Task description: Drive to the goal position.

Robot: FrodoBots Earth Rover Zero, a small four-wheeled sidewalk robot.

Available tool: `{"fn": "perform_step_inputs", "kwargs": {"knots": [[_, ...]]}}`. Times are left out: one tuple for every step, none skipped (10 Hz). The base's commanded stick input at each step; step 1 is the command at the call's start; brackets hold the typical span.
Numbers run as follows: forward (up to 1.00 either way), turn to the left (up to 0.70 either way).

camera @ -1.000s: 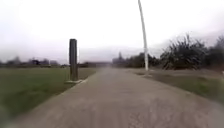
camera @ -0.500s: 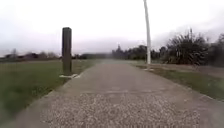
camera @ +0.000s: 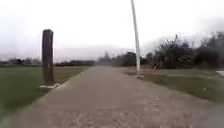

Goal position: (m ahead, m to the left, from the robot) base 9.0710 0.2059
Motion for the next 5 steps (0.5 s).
{"fn": "perform_step_inputs", "kwargs": {"knots": [[0.85,0.0],[0.85,0.0],[0.85,0.0],[0.85,0.0],[0.85,0.0]]}}
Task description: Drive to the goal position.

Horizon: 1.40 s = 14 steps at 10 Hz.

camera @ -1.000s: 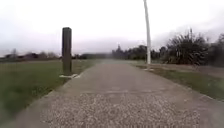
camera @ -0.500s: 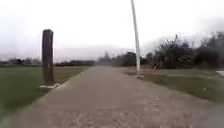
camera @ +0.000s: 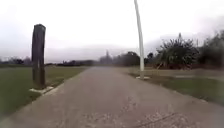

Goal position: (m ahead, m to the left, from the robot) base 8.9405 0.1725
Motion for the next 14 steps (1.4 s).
{"fn": "perform_step_inputs", "kwargs": {"knots": [[0.85,0.0],[0.85,-0.07],[0.85,-0.13],[0.85,-0.12],[0.85,-0.09],[0.85,-0.05],[0.85,-0.02],[0.85,-0.01],[0.85,-0.02],[0.85,-0.03],[0.85,-0.01],[0.85,0.0],[0.85,0.0],[0.85,0.0]]}}
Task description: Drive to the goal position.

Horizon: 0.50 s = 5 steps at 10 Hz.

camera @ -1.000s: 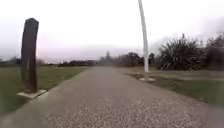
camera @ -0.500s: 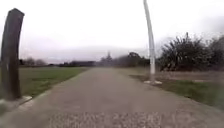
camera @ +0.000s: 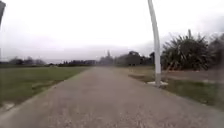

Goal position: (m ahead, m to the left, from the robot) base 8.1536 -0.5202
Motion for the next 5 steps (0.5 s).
{"fn": "perform_step_inputs", "kwargs": {"knots": [[0.85,-0.02],[0.85,-0.02],[0.85,-0.02],[0.85,-0.02],[0.85,-0.01]]}}
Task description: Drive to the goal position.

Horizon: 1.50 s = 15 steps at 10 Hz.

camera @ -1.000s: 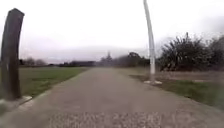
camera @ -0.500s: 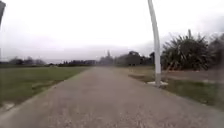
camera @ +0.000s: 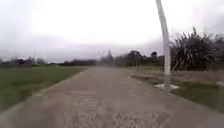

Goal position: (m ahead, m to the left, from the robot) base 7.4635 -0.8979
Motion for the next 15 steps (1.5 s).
{"fn": "perform_step_inputs", "kwargs": {"knots": [[0.85,0.0],[0.85,0.0],[0.85,0.0],[0.85,0.0],[0.85,0.0],[0.85,0.0],[0.85,0.0],[0.85,0.0],[0.85,0.0],[0.85,0.0],[0.85,0.0],[0.85,0.01],[0.85,0.02],[0.85,0.02],[0.85,0.18]]}}
